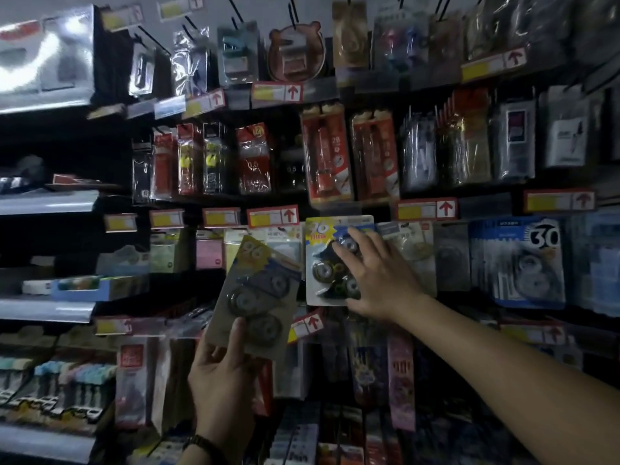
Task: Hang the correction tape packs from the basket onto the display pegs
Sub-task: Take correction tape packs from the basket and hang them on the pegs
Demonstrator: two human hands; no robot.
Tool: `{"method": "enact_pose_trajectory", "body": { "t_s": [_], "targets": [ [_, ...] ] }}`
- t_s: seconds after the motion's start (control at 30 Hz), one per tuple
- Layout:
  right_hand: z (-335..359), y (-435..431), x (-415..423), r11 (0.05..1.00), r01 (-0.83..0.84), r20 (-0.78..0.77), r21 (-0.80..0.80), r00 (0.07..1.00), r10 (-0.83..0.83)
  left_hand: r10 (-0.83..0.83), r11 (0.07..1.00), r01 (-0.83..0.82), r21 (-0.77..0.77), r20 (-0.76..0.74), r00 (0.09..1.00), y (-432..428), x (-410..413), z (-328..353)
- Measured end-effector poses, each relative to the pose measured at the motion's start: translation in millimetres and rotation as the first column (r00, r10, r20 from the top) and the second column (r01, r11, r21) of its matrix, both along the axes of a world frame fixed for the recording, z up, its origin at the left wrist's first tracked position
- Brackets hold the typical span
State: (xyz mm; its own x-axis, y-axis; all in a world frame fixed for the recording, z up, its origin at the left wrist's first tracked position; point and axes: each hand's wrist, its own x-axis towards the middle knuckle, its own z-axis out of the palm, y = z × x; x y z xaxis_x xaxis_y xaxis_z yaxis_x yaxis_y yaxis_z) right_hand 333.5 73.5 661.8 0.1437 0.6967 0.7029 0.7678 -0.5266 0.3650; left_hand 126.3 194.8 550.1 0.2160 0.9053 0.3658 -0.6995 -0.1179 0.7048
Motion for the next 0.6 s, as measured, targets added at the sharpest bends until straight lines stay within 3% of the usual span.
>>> {"method": "enact_pose_trajectory", "body": {
  "t_s": [0.23,0.37,0.6],
  "targets": [
    [-1.4,7.7,6.4,0.998,0.062,-0.005,0.008,0.998,-0.062,-0.027,1.000,0.027,0.000,0.051,0.998,9.1,10.6,-4.0],
    [1.4,9.6,8.6,0.997,0.071,-0.020,-0.019,0.997,-0.071,-0.134,0.990,0.137,-0.025,0.116,0.984,7.4,15.1,-4.0],
    [0.9,18.9,13.1,0.991,0.117,-0.046,-0.066,0.992,-0.120,-0.072,0.996,0.068,0.049,0.081,0.994,1.1,18.1,-2.7]
  ]
}}
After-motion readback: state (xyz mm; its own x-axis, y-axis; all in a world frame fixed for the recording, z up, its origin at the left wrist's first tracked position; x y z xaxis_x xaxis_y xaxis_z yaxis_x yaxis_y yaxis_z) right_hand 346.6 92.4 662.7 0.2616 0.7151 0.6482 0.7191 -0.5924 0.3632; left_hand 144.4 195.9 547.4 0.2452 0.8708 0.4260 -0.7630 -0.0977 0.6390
